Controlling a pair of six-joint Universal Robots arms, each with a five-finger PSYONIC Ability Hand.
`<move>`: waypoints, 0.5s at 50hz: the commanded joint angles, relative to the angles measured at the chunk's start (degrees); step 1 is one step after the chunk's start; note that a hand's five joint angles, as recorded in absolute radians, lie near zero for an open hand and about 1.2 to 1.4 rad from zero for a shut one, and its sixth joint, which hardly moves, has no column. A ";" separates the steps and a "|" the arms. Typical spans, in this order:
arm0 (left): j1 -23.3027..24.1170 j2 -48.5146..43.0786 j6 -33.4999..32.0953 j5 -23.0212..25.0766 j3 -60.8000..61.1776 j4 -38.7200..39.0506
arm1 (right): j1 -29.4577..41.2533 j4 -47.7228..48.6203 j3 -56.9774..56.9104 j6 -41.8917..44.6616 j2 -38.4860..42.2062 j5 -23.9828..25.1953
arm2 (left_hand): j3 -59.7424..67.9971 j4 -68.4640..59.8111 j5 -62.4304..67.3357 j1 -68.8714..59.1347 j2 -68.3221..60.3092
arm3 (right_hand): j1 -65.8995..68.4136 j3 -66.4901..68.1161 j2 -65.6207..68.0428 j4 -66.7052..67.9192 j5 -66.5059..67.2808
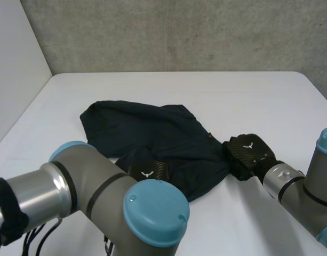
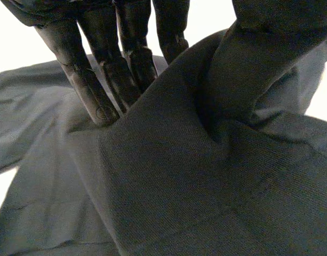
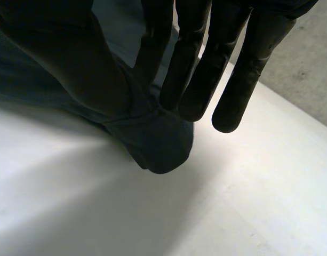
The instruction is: Fold the shorts.
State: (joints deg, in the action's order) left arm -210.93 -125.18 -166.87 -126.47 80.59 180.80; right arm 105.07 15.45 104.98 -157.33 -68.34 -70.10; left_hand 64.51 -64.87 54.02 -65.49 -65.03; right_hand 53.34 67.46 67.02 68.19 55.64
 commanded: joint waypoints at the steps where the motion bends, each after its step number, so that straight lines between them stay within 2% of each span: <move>1: -5.54 2.83 -7.14 2.89 2.64 -0.71 | 0.05 -0.94 -1.35 0.00 -2.14 0.06 | 15.49 -15.13 15.98 -14.51 -14.97 | 26.66 12.54 12.98 11.81 14.36; 5: -8.70 5.99 -12.86 4.91 3.70 -0.71 | 0.13 -3.57 -3.11 0.35 -4.25 0.41 | 15.49 -15.13 15.98 -14.51 -14.97 | 26.66 12.54 12.98 11.81 14.36; 8: -13.36 8.28 -17.78 7.28 3.88 -1.41 | 0.31 -7.87 -5.30 1.32 -5.49 0.84 | 15.49 -15.13 15.98 -14.51 -14.97 | 26.66 12.54 12.98 11.81 14.36; 12: -17.14 9.69 -26.30 12.73 3.96 -2.99 | 3.29 -11.84 -8.20 1.67 -5.58 1.11 | 15.49 -15.13 15.98 -14.51 -14.97 | 26.66 12.54 12.98 11.81 14.36; 17: -23.02 9.69 -39.56 22.82 4.31 -5.27 | 10.05 -14.21 -13.91 1.67 -4.26 -0.30 | 15.49 -15.13 15.98 -14.51 -14.97 | 26.66 12.54 12.98 11.81 14.36; 22: -27.43 8.99 -44.86 30.04 4.58 -7.65 | 12.26 -17.29 -18.22 1.58 0.31 -1.09 | 13.68 -13.32 14.17 -12.71 -13.16 | 26.66 12.54 12.98 11.81 14.36; 24: -28.05 8.98 -44.86 31.80 4.67 -8.09 | 12.79 -18.51 -19.80 1.58 2.32 -2.31 | -6.58 6.93 -6.09 7.55 7.09 | 26.66 12.54 12.98 11.81 14.36; 25: -28.22 8.98 -44.86 32.59 4.67 -8.44 | 13.14 -18.78 -20.33 1.58 2.94 -2.84 | -28.17 28.53 -27.69 29.15 28.69 | 26.66 12.54 12.98 11.81 14.36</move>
State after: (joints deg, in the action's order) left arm -235.81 -115.59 -208.56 -100.77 85.04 174.49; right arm 115.86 -0.49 89.17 -155.67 -70.46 -70.67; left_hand 66.71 -66.99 54.79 -64.64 -66.95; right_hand 55.16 67.46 67.02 68.20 56.84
